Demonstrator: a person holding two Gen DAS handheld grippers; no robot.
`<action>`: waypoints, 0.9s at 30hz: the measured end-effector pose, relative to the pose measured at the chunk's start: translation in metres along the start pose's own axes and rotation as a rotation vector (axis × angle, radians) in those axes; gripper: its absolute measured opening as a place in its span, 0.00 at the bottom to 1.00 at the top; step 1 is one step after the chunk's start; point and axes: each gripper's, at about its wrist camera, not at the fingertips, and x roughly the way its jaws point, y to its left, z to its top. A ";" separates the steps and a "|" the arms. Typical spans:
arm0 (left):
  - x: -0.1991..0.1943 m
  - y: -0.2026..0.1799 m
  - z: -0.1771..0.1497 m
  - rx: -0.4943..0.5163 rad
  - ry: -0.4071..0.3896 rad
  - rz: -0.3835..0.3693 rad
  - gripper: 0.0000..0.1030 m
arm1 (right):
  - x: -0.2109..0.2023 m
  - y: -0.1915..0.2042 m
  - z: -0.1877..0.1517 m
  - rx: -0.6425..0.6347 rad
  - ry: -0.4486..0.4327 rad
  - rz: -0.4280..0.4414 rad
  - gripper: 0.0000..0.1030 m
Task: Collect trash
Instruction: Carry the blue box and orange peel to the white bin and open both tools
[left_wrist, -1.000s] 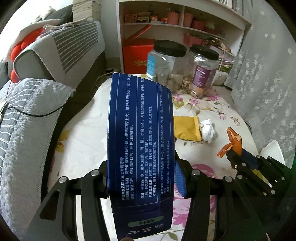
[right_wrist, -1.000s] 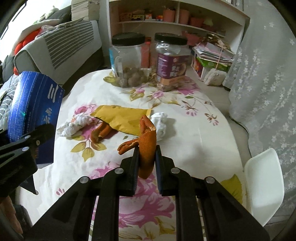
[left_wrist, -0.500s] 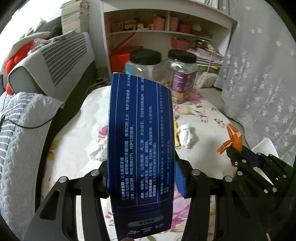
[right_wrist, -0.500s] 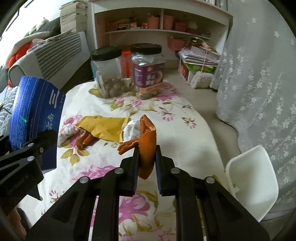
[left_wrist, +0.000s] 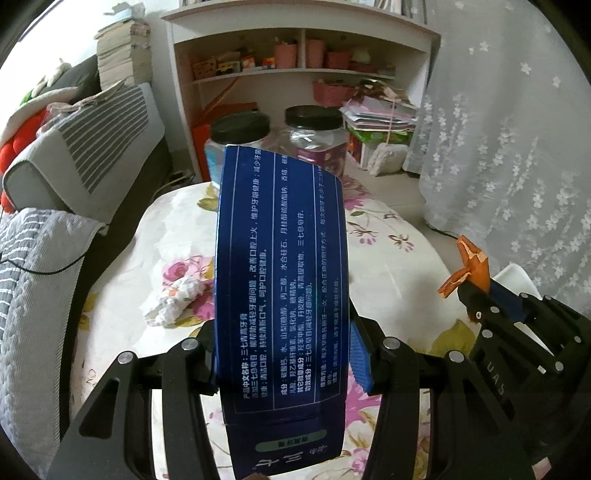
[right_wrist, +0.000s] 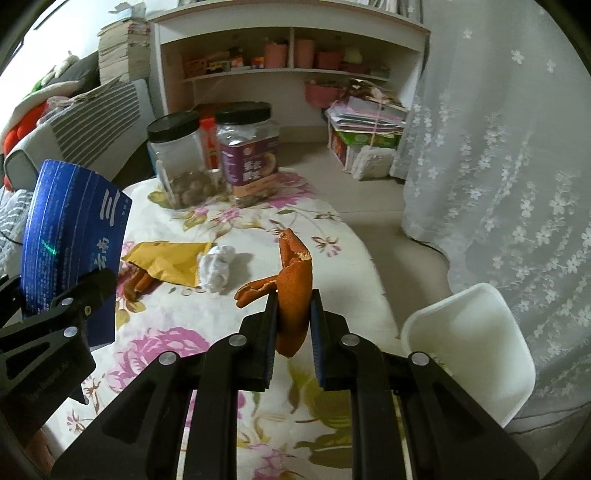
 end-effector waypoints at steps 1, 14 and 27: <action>-0.001 -0.004 0.000 0.005 -0.002 -0.003 0.50 | -0.001 -0.003 0.000 0.004 -0.002 -0.005 0.15; -0.007 -0.040 -0.002 0.066 -0.013 -0.039 0.50 | -0.014 -0.063 -0.001 0.094 -0.028 -0.084 0.15; -0.009 -0.080 -0.008 0.124 -0.016 -0.071 0.50 | -0.020 -0.147 -0.006 0.251 -0.016 -0.228 0.15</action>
